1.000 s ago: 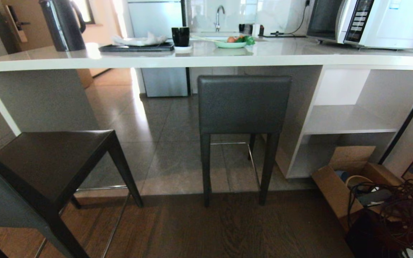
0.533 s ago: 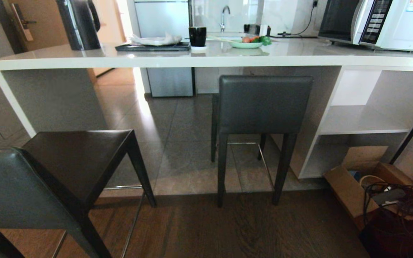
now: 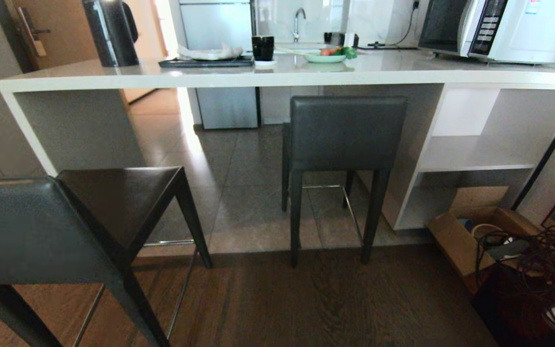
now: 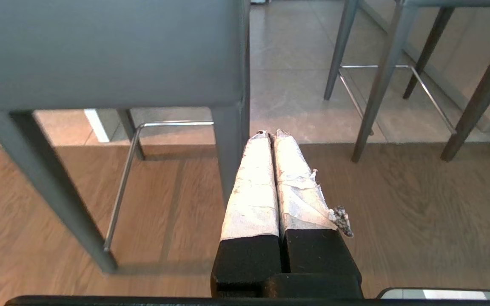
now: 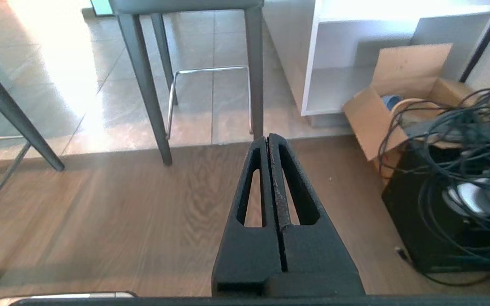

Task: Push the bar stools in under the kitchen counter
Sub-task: Push the gray chair back under the dining table

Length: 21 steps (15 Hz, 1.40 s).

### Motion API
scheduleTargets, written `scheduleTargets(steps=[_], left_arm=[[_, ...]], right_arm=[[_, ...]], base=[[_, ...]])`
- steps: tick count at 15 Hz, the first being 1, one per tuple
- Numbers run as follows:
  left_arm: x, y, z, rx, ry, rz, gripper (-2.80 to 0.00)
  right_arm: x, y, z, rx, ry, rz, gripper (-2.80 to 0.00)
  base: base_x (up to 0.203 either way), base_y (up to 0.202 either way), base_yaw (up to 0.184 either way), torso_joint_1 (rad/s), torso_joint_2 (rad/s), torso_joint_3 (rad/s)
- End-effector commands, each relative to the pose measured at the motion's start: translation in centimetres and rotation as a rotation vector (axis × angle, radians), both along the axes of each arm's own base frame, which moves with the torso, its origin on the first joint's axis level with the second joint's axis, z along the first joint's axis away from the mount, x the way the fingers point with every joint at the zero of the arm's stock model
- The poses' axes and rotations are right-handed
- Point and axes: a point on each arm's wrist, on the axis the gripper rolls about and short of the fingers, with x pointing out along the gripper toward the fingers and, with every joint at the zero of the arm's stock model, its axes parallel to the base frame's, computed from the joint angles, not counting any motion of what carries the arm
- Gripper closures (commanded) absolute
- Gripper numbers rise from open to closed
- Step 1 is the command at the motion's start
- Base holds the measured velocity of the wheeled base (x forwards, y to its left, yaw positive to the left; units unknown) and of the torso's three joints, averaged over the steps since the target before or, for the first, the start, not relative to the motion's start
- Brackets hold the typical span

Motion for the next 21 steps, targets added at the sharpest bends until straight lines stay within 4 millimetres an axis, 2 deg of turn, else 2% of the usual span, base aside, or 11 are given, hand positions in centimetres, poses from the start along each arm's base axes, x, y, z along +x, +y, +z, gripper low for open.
scheduleTargets(steps=[1, 7, 21], left_arm=[[0.01, 0.0, 0.0, 0.0, 0.002, 0.0, 0.0], [0.01, 0.0, 0.0, 0.0, 0.002, 0.0, 0.0], [0.01, 0.0, 0.0, 0.0, 0.002, 0.0, 0.0]], right_arm=[[0.0, 0.0, 0.01, 0.0, 0.0, 0.001, 0.0], [0.0, 0.0, 0.02, 0.0, -0.001, 0.001, 0.0], [0.0, 0.0, 0.02, 0.0, -0.001, 0.001, 0.0]], base=[[-0.103, 0.0, 0.009, -0.012, -0.01, 0.007], [0.003, 0.032, -0.001, 0.002, 0.0, -0.001], [0.0, 0.194, -0.002, 0.002, 0.0, 0.002]])
